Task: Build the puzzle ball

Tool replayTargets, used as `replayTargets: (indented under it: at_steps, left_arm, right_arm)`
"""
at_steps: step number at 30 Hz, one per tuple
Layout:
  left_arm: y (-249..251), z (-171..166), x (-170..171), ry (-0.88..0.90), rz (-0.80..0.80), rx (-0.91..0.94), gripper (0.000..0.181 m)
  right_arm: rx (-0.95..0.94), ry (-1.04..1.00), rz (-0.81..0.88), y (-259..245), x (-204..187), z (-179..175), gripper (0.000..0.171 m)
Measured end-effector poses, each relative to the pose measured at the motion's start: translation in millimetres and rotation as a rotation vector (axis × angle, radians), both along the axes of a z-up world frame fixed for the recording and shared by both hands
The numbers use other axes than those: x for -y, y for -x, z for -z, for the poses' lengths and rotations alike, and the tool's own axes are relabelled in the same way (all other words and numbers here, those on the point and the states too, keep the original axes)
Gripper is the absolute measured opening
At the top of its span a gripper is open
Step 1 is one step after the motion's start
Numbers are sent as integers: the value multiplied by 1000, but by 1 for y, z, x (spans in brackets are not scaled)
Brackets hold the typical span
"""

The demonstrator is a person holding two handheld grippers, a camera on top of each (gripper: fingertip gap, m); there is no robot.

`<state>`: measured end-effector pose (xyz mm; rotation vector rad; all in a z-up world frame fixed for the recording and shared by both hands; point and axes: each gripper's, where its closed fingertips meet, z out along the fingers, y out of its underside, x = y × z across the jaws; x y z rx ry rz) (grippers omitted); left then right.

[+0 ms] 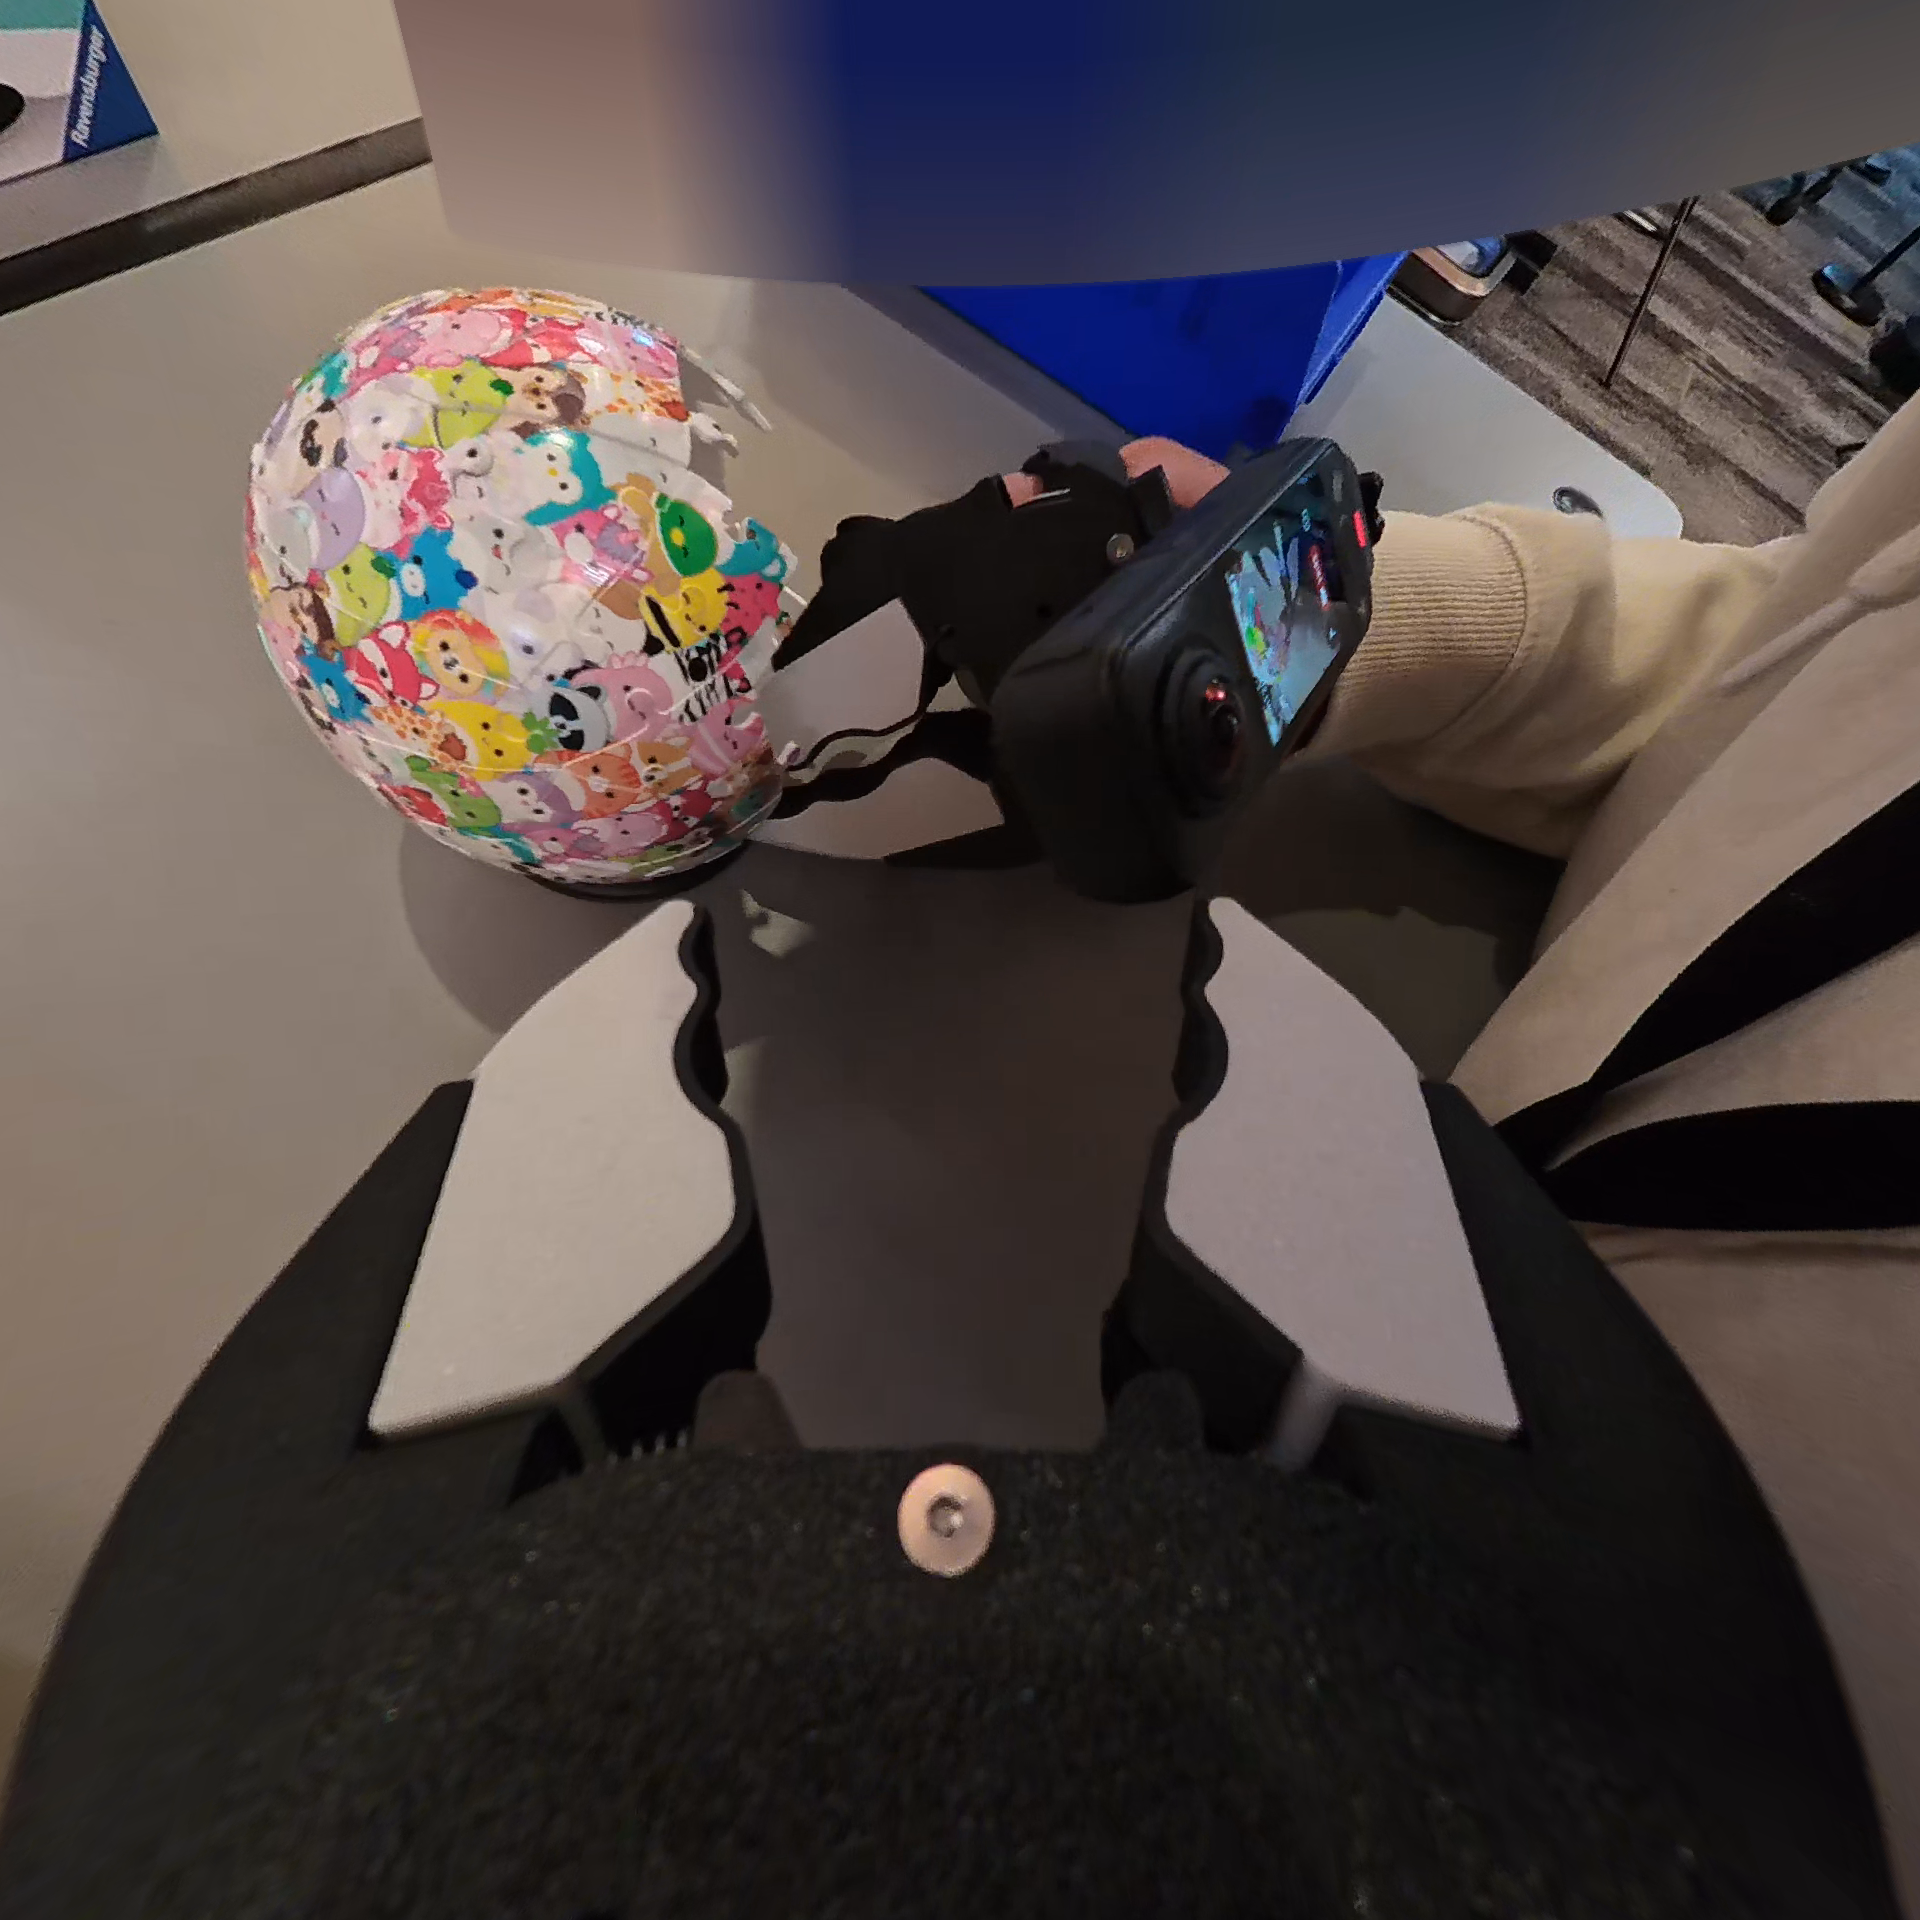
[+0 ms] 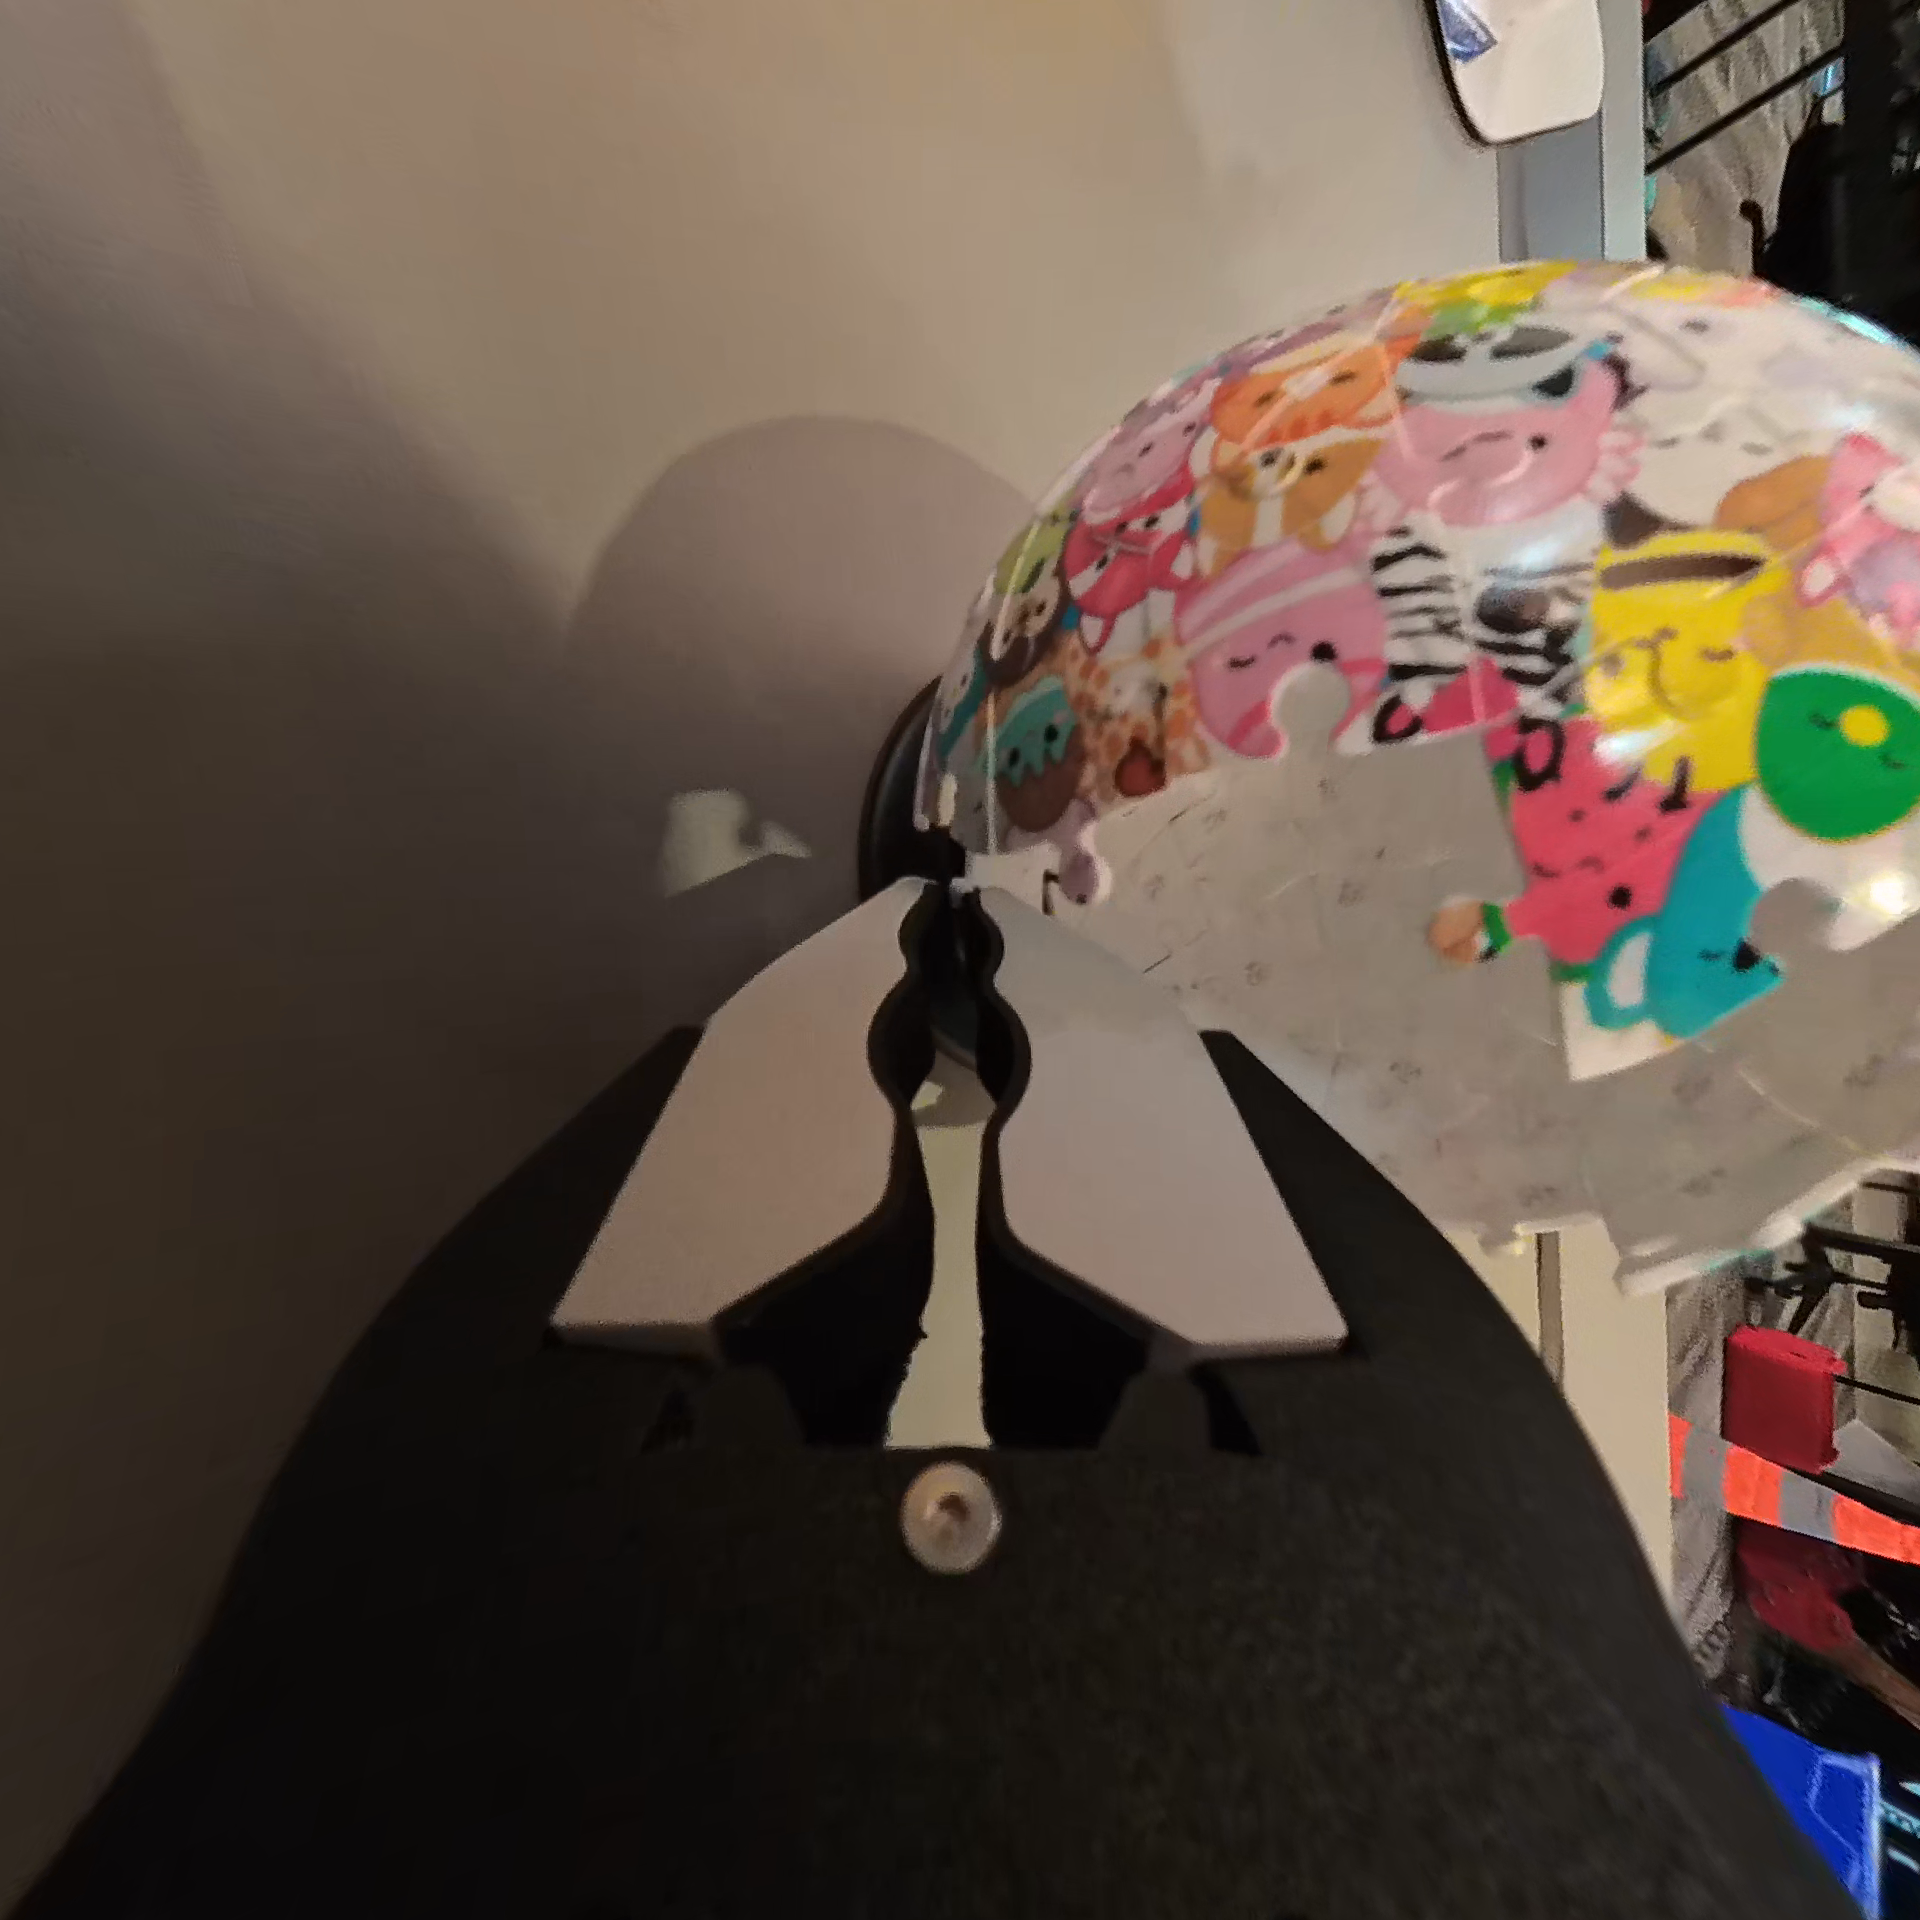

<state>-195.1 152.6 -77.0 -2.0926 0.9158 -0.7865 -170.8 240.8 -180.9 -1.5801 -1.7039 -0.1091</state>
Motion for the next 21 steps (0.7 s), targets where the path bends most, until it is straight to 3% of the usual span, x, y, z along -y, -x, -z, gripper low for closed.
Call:
replayTargets:
  at_steps: [21]
  left_arm:
    - [9,2,20,23,34,-16,86]
  right_arm:
    - [171,-112,-45,-10,-5,-5,2]
